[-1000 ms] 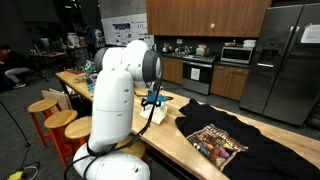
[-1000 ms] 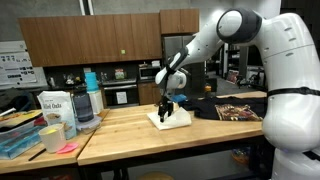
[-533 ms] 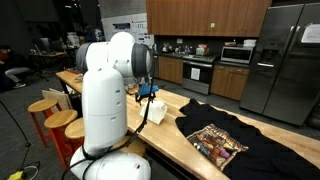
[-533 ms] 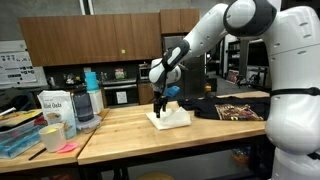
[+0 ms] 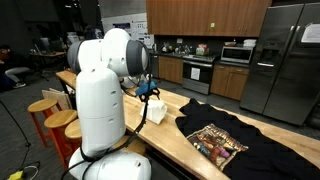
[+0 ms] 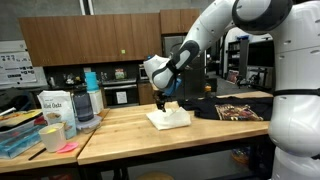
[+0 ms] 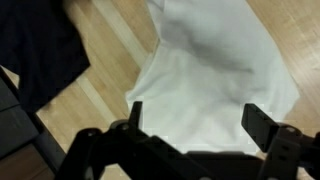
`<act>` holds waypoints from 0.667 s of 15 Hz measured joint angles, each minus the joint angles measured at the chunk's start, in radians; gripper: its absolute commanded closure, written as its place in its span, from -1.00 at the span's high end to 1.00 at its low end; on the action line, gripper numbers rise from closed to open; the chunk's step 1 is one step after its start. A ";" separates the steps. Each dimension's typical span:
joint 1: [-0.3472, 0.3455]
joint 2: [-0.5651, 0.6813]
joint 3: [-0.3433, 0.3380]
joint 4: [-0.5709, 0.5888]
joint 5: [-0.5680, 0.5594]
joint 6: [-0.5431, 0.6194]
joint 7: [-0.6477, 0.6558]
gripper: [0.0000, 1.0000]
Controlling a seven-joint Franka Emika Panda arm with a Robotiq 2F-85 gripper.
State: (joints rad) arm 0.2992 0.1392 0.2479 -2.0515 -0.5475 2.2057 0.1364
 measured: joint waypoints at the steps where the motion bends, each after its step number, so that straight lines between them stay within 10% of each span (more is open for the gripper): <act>1: 0.000 0.005 -0.005 0.000 -0.022 -0.020 0.034 1.00; 10: -0.005 0.050 -0.033 0.000 -0.009 -0.046 0.110 1.00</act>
State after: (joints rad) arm 0.2942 0.1888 0.2152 -2.0510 -0.5562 2.1600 0.2461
